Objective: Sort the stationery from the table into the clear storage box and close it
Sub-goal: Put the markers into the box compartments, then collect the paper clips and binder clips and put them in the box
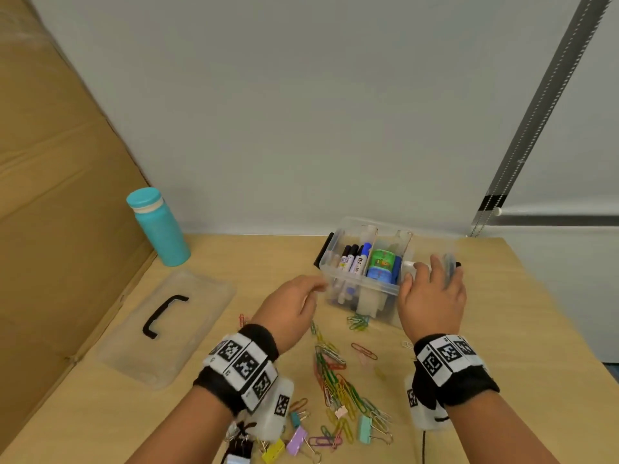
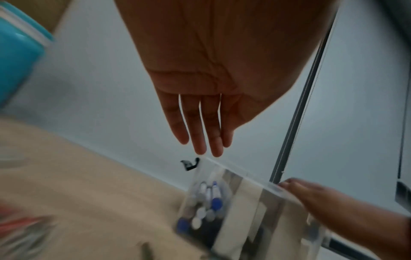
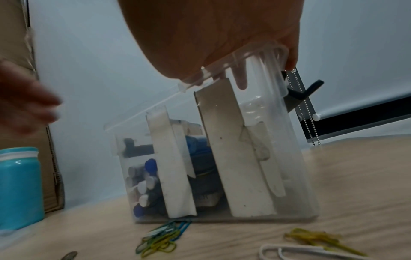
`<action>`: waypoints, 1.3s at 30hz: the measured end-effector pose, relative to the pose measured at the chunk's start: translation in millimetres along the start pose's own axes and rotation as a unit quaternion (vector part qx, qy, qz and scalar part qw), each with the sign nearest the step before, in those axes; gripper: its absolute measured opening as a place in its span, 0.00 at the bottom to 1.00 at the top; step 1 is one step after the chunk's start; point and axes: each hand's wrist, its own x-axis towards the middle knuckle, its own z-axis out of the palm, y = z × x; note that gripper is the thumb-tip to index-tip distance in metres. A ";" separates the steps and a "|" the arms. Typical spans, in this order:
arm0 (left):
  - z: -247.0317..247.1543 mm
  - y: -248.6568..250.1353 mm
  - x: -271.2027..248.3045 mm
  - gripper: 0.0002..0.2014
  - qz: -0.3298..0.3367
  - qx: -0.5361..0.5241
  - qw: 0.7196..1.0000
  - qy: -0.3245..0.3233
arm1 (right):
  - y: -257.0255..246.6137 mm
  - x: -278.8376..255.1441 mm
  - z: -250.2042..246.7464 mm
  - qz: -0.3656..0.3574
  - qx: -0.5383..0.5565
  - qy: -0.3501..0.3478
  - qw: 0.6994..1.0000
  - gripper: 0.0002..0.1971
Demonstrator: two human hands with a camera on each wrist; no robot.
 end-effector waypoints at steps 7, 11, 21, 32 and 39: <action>19.8 -41.3 -80.6 0.10 -0.078 0.061 0.985 -0.145 | -1.6 -37.9 -18.7 -0.186 0.074 0.021 0.979 0.19; 32.5 -39.0 -93.2 0.12 -0.073 0.135 0.965 -0.213 | -4.6 -88.9 -29.5 -0.303 0.092 -0.222 0.922 0.09; 53.4 -33.5 -84.6 0.12 -0.070 0.184 0.952 -0.234 | 16.1 -138.5 -3.5 -0.311 0.002 -0.375 0.873 0.15; 53.5 -34.9 -87.3 0.20 -0.059 0.218 0.930 -0.291 | 20.3 -123.8 -3.7 -0.095 0.335 -0.319 0.882 0.09; 54.8 -31.0 -77.7 0.18 -0.049 0.233 0.928 -0.286 | 12.6 -119.8 -0.7 0.023 0.427 -0.392 0.815 0.10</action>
